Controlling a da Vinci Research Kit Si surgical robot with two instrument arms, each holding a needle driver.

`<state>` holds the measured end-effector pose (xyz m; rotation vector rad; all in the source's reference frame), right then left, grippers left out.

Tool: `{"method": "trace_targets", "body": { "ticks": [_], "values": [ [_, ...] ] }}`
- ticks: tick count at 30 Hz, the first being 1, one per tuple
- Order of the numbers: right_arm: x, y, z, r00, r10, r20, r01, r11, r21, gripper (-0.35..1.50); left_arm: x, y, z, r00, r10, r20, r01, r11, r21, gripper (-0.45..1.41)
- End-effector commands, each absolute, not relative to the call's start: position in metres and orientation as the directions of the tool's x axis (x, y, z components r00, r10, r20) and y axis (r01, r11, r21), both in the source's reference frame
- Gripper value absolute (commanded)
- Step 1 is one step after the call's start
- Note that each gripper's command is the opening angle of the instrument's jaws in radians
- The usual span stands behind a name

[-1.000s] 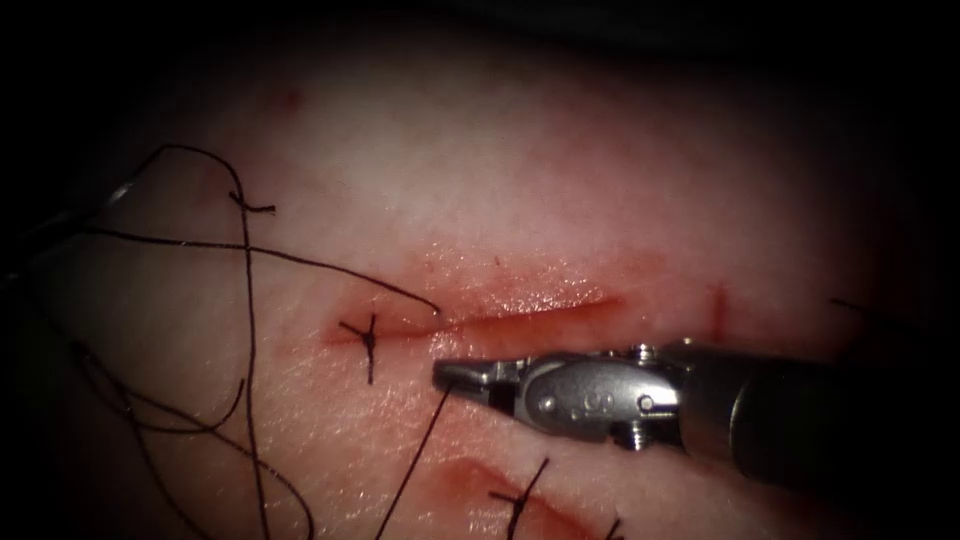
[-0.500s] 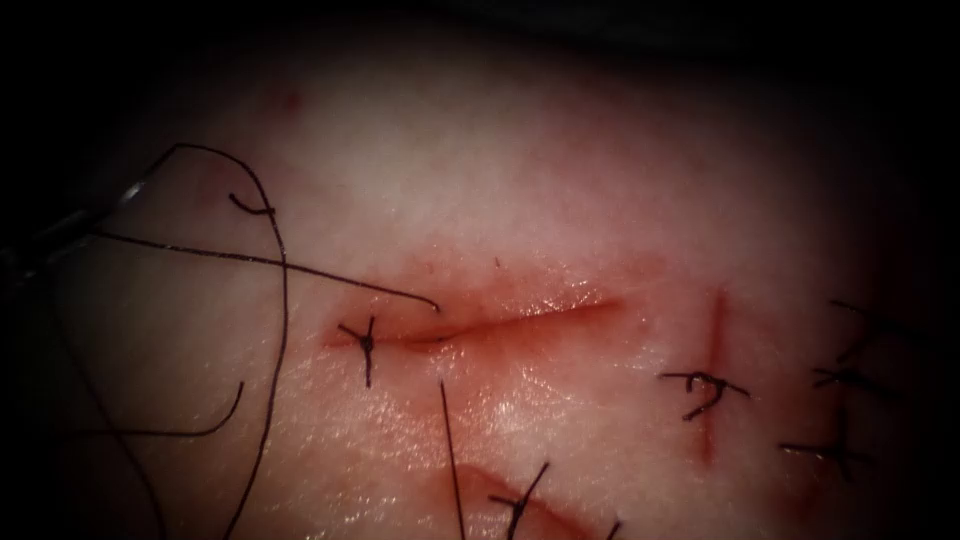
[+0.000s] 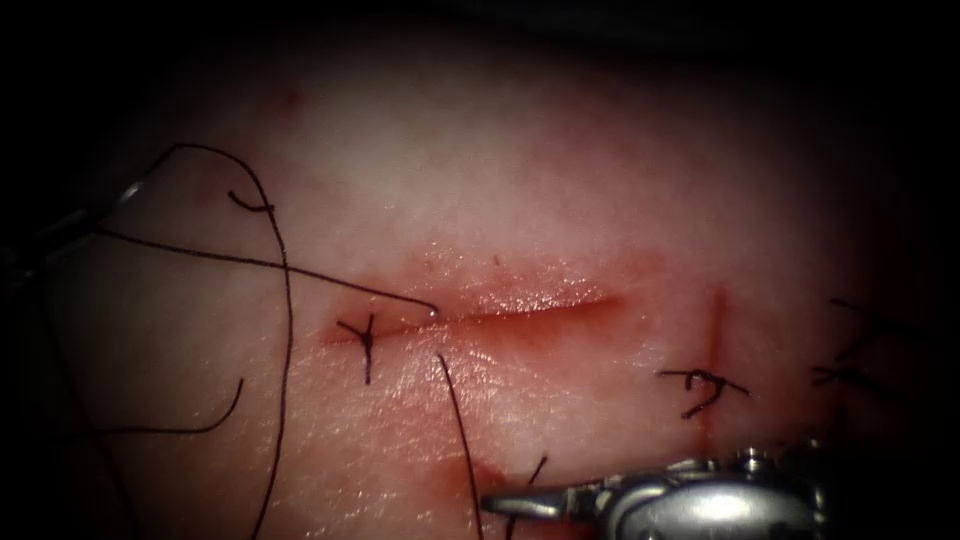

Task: Wound Closure
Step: Grasp the suture with the right driver and pull it through the skin.

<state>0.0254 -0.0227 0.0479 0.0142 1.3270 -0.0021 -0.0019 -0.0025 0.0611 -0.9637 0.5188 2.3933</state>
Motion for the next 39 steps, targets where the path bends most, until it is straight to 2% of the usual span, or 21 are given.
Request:
{"method": "trace_targets", "body": {
  "ticks": [1, 11, 19, 23, 25, 26, 27, 31, 39],
  "values": [
    [0.0259, -0.021, 0.05, 0.253, 0.002, -0.967, -0.003, 1.0, 0.001, 1.38, -0.0024, -0.002, 0.062, -0.621, 0.307, -0.721, -0.579, -0.8, 0.158, -0.45],
    [0.029, -0.019, 0.062, 0.302, -0.061, -0.951, -0.011, 0.998, -0.068, 1.36, -0.0025, -0.002, 0.062, -0.62, 0.306, -0.723, -0.579, -0.8, 0.158, -0.45],
    [0.0317, -0.02, 0.064, 0.296, -0.045, -0.954, -0.009, 0.999, -0.049, 1.35, -0.0025, -0.002, 0.062, -0.62, 0.306, -0.723, -0.58, -0.799, 0.159, -0.45],
    [0.0321, -0.02, 0.064, 0.296, -0.031, -0.955, -0.015, 0.999, -0.037, 1.23, -0.0025, -0.002, 0.062, -0.62, 0.306, -0.722, -0.58, -0.799, 0.159, -0.45],
    [0.0321, -0.02, 0.063, 0.294, -0.019, -0.956, -0.016, 1.0, -0.025, 1.08, -0.0025, -0.002, 0.062, -0.62, 0.306, -0.722, -0.58, -0.799, 0.159, -0.45],
    [0.0318, -0.02, 0.063, 0.317, 0.028, -0.948, -0.05, 0.999, 0.013, 0.14, -0.0025, -0.002, 0.062, -0.62, 0.306, -0.722, -0.58, -0.799, 0.159, -0.45],
    [0.0317, -0.02, 0.063, 0.324, 0.045, -0.945, -0.055, 0.998, 0.029, -0.35, -0.0025, -0.002, 0.062, -0.62, 0.306, -0.722, -0.58, -0.799, 0.159, -0.45],
    [0.0308, -0.021, 0.063, 0.378, 0.089, -0.921, -0.082, 0.995, 0.062, -0.35, -0.0025, -0.002, 0.062, -0.622, 0.306, -0.721, -0.578, -0.801, 0.159, -0.45],
    [0.0285, -0.026, 0.057, 0.418, 0.067, -0.906, -0.007, 0.997, 0.071, -0.35, -0.0025, -0.002, 0.062, -0.622, 0.305, -0.721, -0.578, -0.801, 0.159, -0.45]
  ]
}}
